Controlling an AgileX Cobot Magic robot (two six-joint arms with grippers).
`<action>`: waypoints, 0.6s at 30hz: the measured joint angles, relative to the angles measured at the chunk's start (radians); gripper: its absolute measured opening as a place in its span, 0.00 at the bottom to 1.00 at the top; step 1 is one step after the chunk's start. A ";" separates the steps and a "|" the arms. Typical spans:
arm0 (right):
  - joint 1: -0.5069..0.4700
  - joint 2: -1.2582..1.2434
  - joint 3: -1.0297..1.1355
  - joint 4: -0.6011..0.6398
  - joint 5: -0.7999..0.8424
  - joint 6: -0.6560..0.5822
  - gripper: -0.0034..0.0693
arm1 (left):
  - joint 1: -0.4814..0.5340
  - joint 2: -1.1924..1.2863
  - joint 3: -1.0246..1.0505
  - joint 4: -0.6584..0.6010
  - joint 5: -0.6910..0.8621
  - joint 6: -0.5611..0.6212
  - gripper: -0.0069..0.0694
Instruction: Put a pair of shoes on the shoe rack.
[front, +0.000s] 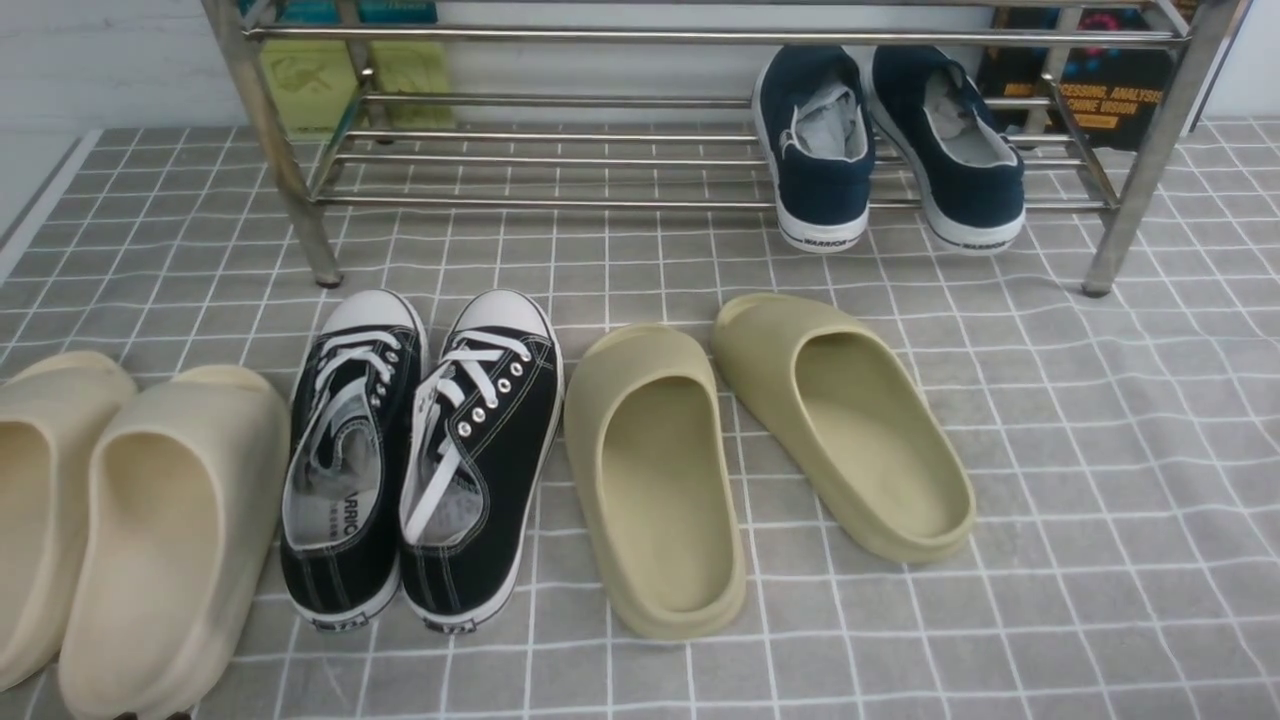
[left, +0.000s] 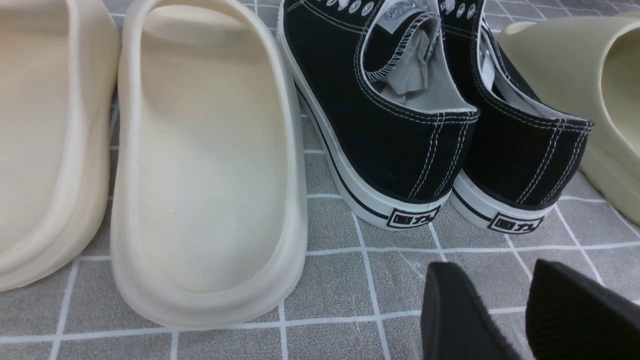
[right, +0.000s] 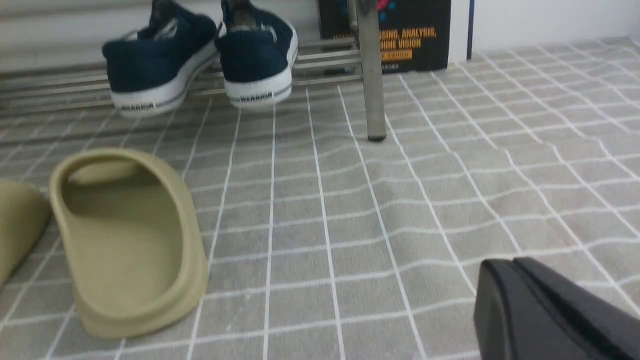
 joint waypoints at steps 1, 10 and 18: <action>-0.002 0.000 0.000 0.003 0.033 -0.008 0.05 | 0.000 0.000 0.000 0.000 0.000 0.000 0.40; -0.007 0.000 -0.008 -0.043 0.161 0.037 0.05 | 0.000 0.000 0.000 0.000 0.000 0.000 0.40; -0.007 0.000 -0.010 -0.043 0.167 0.043 0.05 | 0.000 0.000 0.000 0.000 0.000 0.000 0.40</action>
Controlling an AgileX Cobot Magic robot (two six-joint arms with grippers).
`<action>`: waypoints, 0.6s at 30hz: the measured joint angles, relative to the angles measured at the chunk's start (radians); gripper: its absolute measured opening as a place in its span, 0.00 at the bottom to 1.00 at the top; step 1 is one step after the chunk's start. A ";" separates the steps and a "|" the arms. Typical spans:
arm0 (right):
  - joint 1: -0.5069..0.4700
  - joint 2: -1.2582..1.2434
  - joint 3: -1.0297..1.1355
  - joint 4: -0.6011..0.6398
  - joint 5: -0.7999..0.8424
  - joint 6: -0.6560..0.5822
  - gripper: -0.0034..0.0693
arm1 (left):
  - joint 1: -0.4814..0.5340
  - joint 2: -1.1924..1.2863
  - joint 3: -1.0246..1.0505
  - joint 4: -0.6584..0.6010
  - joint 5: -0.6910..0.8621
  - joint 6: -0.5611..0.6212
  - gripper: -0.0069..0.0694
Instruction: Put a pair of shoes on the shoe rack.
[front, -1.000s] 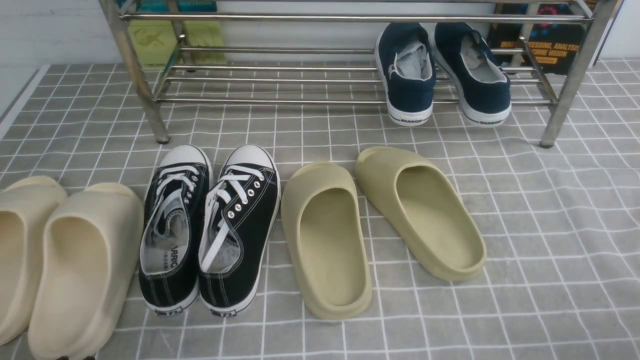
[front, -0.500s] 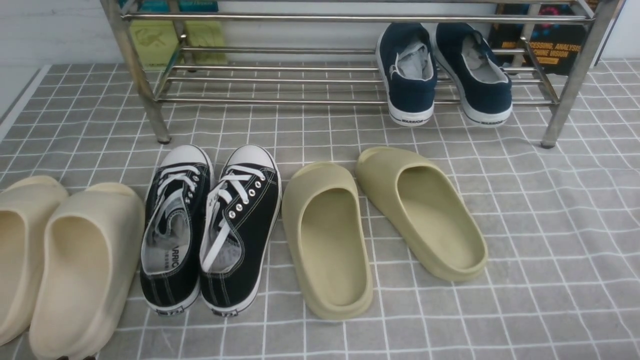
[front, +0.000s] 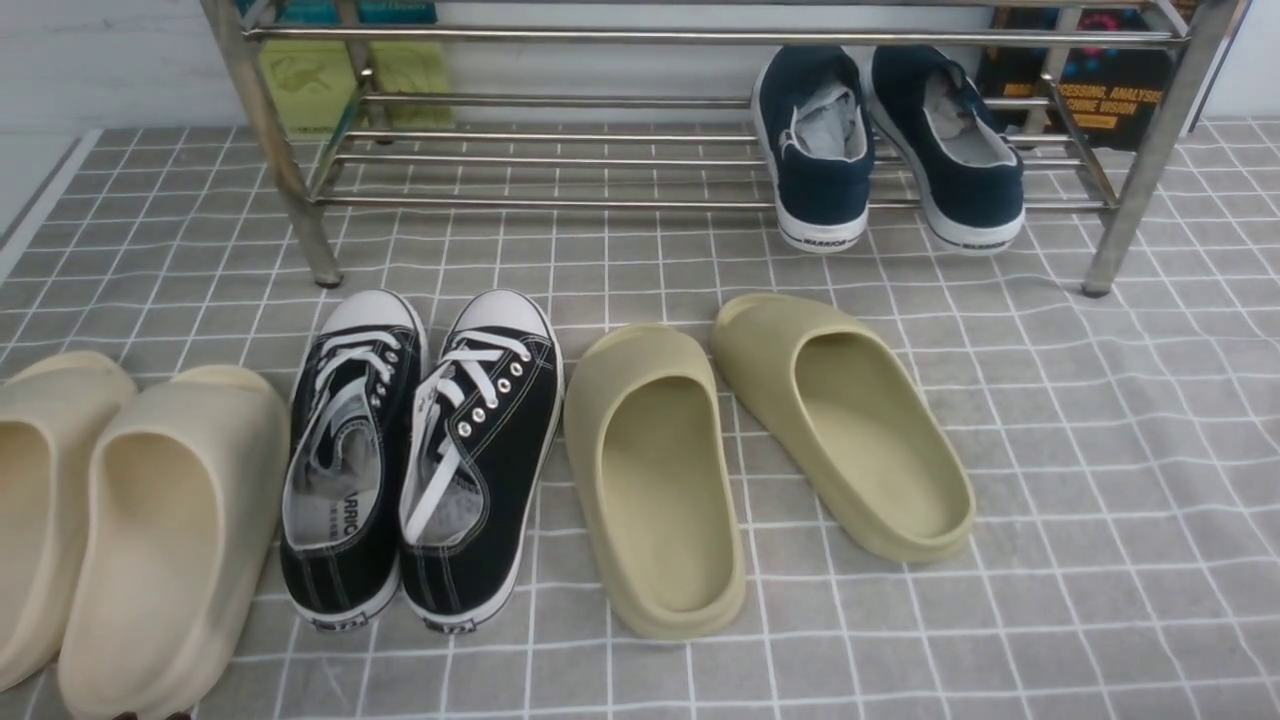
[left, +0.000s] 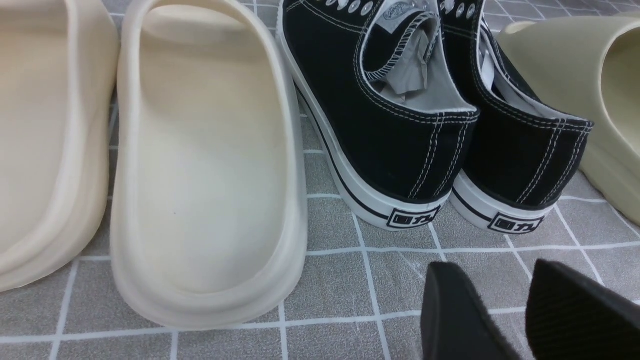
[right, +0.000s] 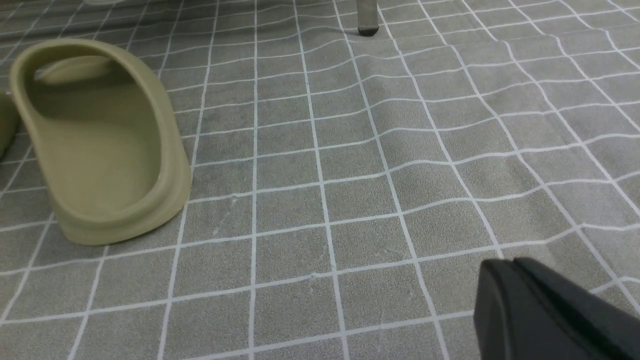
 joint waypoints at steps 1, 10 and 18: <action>0.000 0.000 0.000 0.000 0.000 0.000 0.06 | 0.000 0.000 0.000 0.000 0.000 0.000 0.40; 0.000 0.000 0.000 0.000 0.000 0.001 0.07 | 0.000 0.000 0.000 0.000 0.000 0.000 0.40; 0.000 0.000 0.000 -0.001 0.000 0.001 0.07 | 0.000 0.000 0.000 0.000 0.000 0.000 0.40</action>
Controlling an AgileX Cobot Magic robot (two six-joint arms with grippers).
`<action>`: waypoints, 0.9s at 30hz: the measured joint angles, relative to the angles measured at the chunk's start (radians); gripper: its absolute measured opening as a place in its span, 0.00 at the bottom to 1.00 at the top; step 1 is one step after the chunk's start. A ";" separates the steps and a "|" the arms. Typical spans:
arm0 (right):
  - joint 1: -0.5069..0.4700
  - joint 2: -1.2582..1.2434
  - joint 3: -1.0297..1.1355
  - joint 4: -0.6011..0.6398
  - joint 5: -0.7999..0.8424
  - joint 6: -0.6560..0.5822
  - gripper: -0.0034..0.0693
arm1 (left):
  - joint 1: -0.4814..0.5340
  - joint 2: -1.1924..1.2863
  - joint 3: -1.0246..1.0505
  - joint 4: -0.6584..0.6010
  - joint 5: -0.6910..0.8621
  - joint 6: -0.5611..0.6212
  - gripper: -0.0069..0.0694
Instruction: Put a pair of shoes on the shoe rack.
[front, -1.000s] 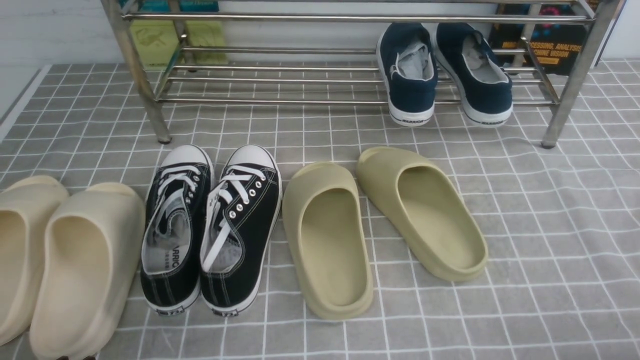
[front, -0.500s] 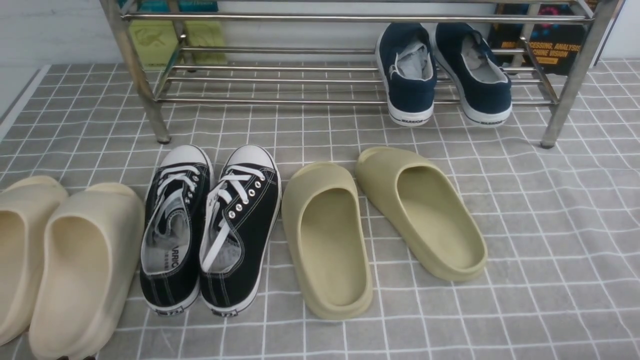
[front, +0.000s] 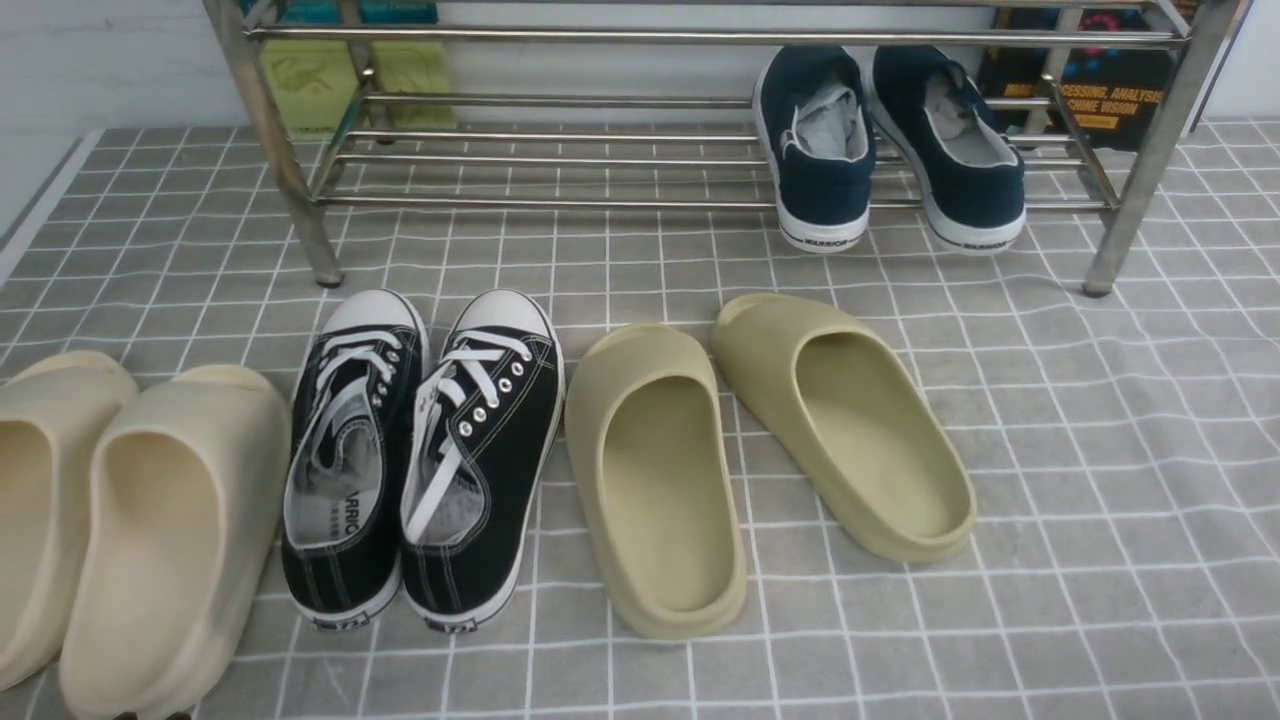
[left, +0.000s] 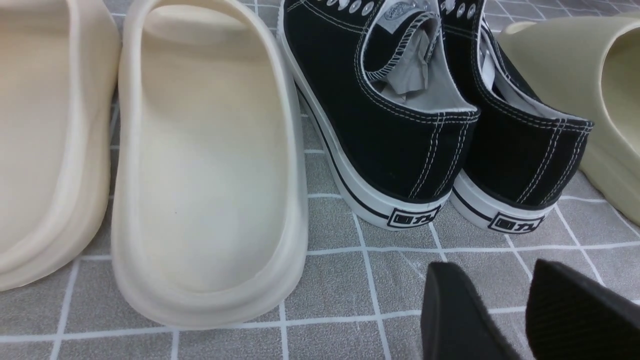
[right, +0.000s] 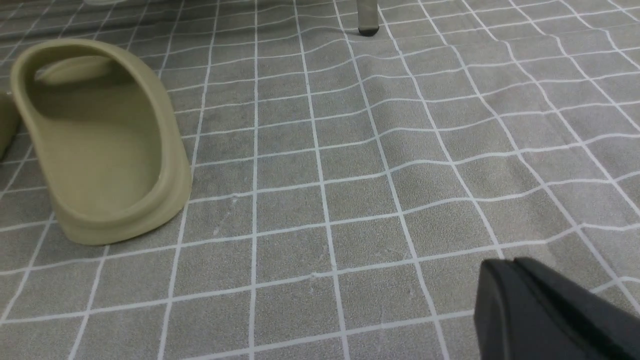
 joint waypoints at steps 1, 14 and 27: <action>0.000 0.000 0.000 0.000 0.000 0.000 0.07 | 0.000 0.000 0.000 0.000 0.000 0.000 0.40; 0.000 0.000 0.000 0.000 0.000 0.000 0.09 | 0.000 0.000 0.000 0.000 0.000 0.000 0.40; 0.000 0.000 0.000 -0.002 0.000 0.000 0.11 | 0.000 0.000 0.000 0.000 0.000 0.000 0.40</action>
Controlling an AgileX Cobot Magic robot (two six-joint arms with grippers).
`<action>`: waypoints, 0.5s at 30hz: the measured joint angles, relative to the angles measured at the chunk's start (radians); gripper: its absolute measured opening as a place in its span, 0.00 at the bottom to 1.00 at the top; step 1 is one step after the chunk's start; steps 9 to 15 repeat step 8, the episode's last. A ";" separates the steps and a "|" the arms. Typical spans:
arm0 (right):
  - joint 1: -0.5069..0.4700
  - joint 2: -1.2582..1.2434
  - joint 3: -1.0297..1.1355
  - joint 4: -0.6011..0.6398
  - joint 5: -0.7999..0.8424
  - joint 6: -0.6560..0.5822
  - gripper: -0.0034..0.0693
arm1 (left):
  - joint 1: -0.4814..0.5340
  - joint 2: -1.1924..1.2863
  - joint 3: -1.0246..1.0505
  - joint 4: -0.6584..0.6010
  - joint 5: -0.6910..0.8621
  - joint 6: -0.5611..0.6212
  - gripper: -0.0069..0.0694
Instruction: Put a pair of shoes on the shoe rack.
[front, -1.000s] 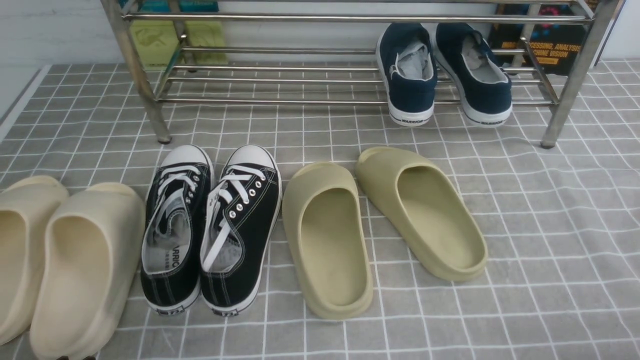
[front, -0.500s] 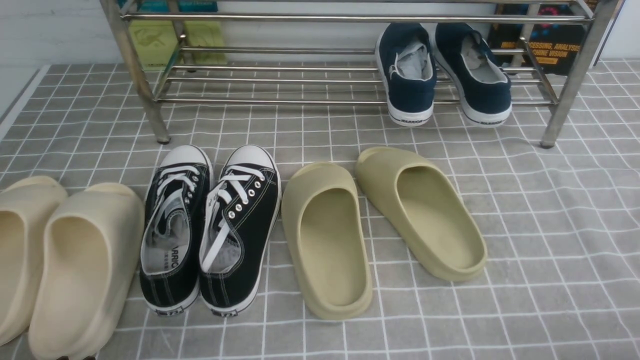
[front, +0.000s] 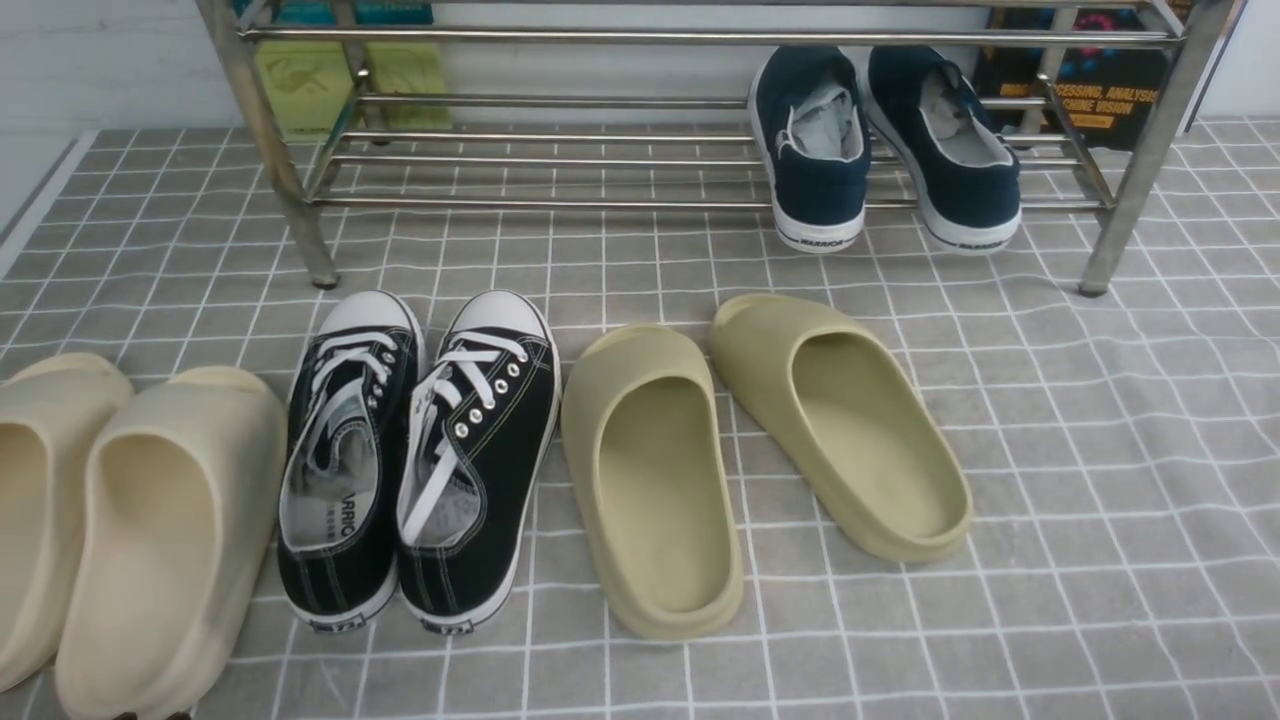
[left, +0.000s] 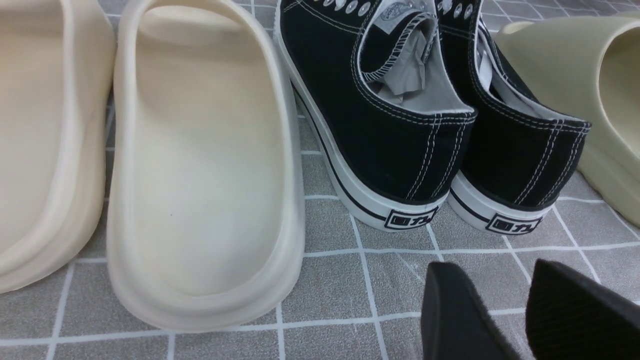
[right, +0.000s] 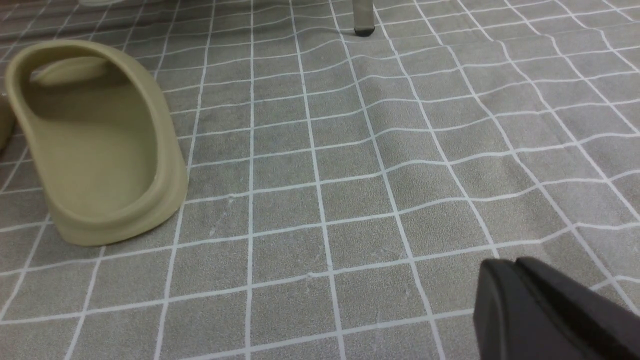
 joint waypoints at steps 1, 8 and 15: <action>0.000 0.000 0.000 0.000 0.000 0.000 0.11 | 0.000 0.000 0.000 0.000 0.000 0.000 0.40; 0.000 0.000 0.000 0.000 0.000 0.000 0.13 | 0.000 0.000 0.000 0.000 0.000 0.000 0.40; 0.000 0.000 0.000 0.000 0.000 0.000 0.13 | 0.000 0.000 0.000 0.000 0.000 0.000 0.40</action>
